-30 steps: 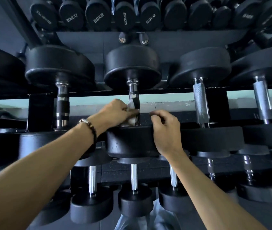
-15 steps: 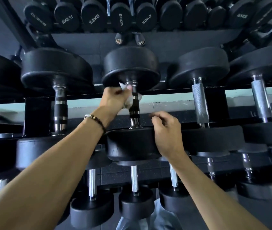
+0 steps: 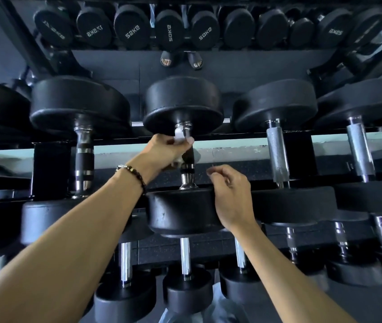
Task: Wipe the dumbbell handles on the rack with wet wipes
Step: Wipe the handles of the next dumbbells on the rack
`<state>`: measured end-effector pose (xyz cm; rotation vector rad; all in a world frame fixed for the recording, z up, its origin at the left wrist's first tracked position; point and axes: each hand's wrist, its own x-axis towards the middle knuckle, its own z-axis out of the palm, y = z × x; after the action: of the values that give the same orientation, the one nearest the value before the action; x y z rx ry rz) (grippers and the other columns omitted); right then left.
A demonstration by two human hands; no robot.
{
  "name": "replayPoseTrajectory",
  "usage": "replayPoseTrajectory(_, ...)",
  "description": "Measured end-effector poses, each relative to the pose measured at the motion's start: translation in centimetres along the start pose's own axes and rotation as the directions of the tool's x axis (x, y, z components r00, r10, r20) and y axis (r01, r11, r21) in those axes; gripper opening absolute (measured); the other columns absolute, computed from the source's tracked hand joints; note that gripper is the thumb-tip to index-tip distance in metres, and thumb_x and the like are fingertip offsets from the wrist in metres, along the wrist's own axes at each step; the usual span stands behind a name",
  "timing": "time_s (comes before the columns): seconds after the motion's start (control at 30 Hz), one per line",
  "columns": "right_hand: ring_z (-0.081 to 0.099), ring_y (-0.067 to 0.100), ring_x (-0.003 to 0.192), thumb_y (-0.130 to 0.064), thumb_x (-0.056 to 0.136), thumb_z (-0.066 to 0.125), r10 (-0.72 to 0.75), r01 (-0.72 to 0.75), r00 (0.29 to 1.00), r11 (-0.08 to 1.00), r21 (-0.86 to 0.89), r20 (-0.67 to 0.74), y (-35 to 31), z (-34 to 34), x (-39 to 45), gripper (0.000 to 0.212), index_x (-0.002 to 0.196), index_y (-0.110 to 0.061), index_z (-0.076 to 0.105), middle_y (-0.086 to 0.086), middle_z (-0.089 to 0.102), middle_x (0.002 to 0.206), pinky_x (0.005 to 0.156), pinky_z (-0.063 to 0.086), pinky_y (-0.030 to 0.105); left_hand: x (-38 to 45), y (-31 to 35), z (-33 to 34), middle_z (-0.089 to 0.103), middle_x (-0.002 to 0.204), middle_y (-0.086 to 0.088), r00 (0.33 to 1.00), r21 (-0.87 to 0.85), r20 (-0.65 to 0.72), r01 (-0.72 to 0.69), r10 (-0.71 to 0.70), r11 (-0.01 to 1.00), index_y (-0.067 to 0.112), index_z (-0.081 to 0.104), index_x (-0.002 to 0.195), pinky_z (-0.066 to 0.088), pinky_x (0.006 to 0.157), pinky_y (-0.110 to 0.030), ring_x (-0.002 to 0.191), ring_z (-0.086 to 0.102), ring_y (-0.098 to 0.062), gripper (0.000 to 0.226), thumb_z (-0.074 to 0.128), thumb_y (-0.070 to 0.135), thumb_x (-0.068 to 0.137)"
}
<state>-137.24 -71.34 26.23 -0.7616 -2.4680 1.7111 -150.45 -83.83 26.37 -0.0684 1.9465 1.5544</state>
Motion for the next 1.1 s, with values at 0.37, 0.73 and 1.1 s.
replayPoseTrajectory(0.37, 0.062, 0.012, 0.071, -0.012, 0.097, 0.052, -0.008, 0.008, 1.000, 1.000, 0.003, -0.012, -0.2, -0.1, -0.1, 0.021, 0.092, -0.015, 0.072, -0.003, 0.069, 0.076, 0.061, 0.045, 0.021, 0.9, -1.0, -0.5, 0.075, 0.095, -0.017, 0.983, 0.066, 0.145, 0.107, -0.116, 0.992, -0.006, 0.071, 0.104, 0.050, 0.070, -0.034, 0.083, 0.069, -0.025, 0.050, 0.086, 0.028, 0.072)
replayPoseTrajectory(0.73, 0.062, 0.013, 0.073, -0.012, 0.097, 0.051, 0.005, -0.005, 1.000, 1.000, 0.026, -0.014, -0.2, -0.2, -0.1, 0.020, 0.092, -0.015, 0.071, -0.002, 0.069, 0.079, 0.065, 0.046, 0.028, 0.7, 0.7, 0.7, 0.069, 0.083, -0.010, 0.977, -0.148, 0.148, 0.177, -0.155, 0.973, -0.003, 0.070, 0.091, 0.054, 0.067, -0.026, 0.077, 0.063, -0.020, 0.039, 0.087, 0.013, 0.060)
replayPoseTrajectory(1.1, 0.062, 0.007, 0.079, -0.016, 0.097, 0.052, 0.021, -0.021, 1.000, 1.000, -0.005, -0.003, 0.2, 0.0, -0.1, 0.019, 0.094, -0.018, 0.071, -0.010, 0.068, 0.083, 0.073, 0.049, 0.026, 0.7, 2.0, -0.2, 0.071, 0.086, -0.012, 0.962, -0.228, 0.206, 0.225, -0.178, 0.947, -0.001, 0.068, 0.082, 0.057, 0.086, -0.030, 0.082, 0.070, -0.019, 0.014, 0.077, -0.002, 0.071)
